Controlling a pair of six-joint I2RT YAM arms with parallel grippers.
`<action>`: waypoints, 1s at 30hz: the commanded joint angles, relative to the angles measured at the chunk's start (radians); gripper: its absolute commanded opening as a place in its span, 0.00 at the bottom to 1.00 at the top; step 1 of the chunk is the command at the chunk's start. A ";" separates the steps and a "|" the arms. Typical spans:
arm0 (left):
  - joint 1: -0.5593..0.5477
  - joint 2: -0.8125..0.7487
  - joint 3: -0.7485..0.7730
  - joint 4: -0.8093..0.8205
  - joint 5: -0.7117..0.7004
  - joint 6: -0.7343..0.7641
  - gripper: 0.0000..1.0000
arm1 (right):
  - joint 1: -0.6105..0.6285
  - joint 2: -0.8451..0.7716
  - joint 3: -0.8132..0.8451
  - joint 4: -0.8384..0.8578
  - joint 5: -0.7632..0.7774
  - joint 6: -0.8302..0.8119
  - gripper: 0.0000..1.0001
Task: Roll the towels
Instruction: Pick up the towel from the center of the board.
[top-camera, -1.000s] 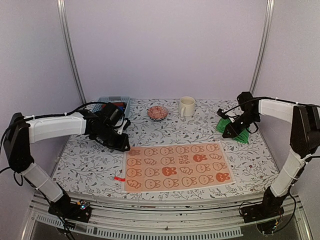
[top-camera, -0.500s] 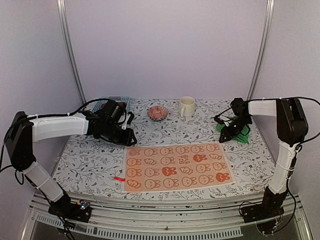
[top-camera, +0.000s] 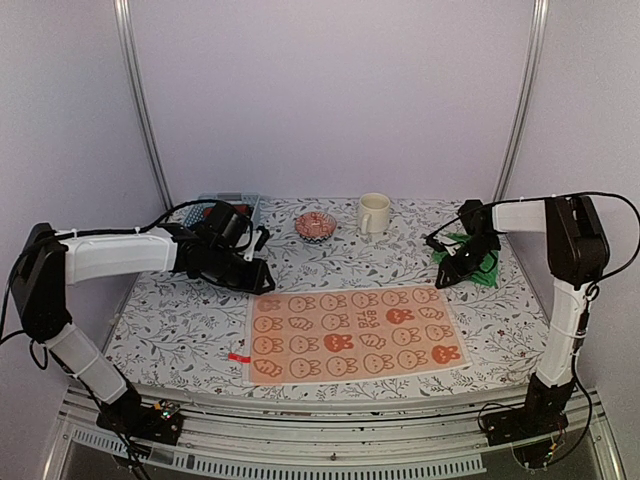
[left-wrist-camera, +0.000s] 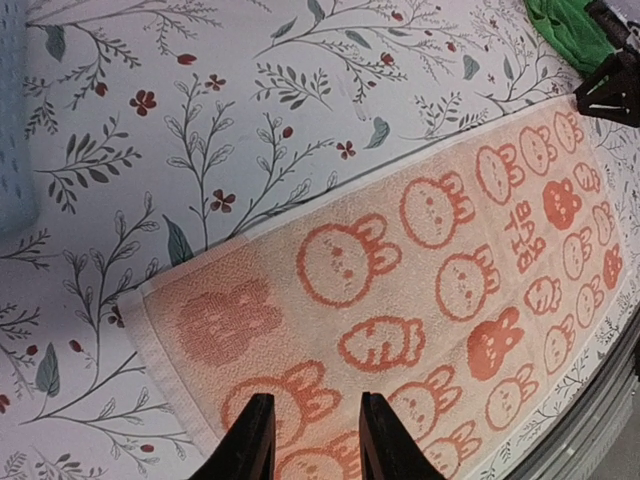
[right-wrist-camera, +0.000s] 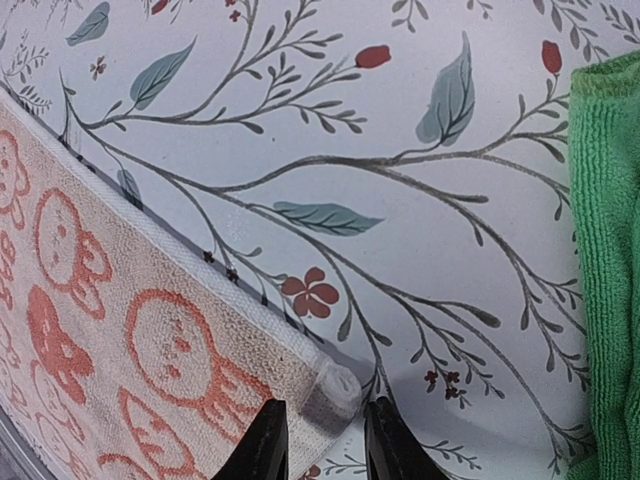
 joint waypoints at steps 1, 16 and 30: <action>0.009 -0.021 -0.021 0.015 0.008 0.003 0.30 | -0.003 0.031 0.025 0.005 -0.030 -0.005 0.30; 0.008 -0.038 -0.037 0.016 0.010 -0.002 0.30 | -0.003 0.055 0.026 0.012 -0.048 -0.002 0.26; 0.010 -0.039 -0.070 0.041 -0.074 -0.010 0.31 | -0.010 -0.002 -0.024 0.130 0.148 -0.015 0.04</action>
